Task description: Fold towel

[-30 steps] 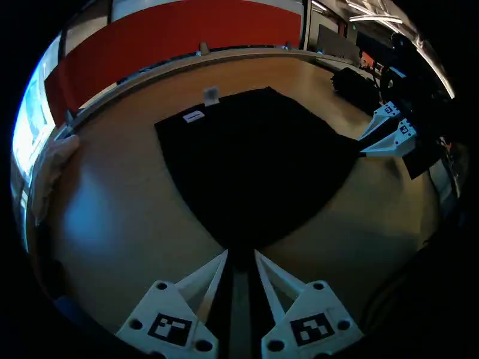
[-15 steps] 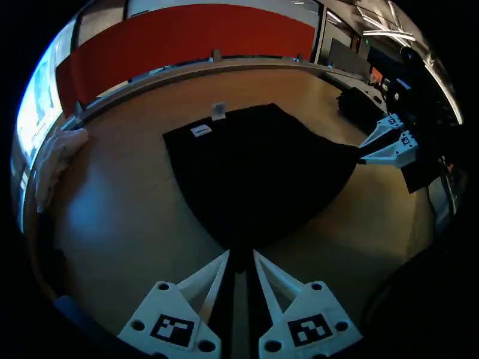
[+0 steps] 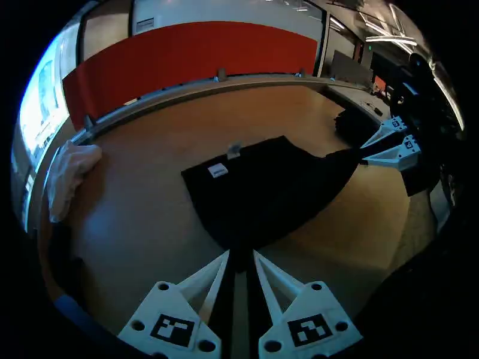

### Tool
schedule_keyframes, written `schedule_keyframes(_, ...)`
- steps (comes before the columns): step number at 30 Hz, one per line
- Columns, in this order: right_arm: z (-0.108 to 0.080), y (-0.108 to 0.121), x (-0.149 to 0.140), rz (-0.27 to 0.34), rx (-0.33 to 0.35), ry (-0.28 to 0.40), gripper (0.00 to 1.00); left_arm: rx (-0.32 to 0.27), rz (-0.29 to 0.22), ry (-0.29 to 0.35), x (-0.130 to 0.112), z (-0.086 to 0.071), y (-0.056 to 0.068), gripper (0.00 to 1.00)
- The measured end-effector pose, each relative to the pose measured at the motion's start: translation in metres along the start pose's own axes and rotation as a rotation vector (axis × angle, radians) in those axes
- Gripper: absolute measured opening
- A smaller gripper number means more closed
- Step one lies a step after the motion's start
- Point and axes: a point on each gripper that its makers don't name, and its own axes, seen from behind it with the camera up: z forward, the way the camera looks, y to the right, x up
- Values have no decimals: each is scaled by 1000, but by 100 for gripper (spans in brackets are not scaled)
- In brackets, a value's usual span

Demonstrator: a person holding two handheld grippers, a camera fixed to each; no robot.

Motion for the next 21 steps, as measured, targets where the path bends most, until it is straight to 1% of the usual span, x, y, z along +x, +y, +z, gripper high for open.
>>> schedule_keyframes(9,-21,1,13,10,-11,15,16,-11,-19,9,17,-22,9,12)
schedule_keyframes(15,-33,0,17,16,-9,23,16,-20,-27,12,22,-31,15,12)
schedule_keyframes(21,-40,-1,21,26,-3,28,16,-28,-36,15,27,-37,17,12)
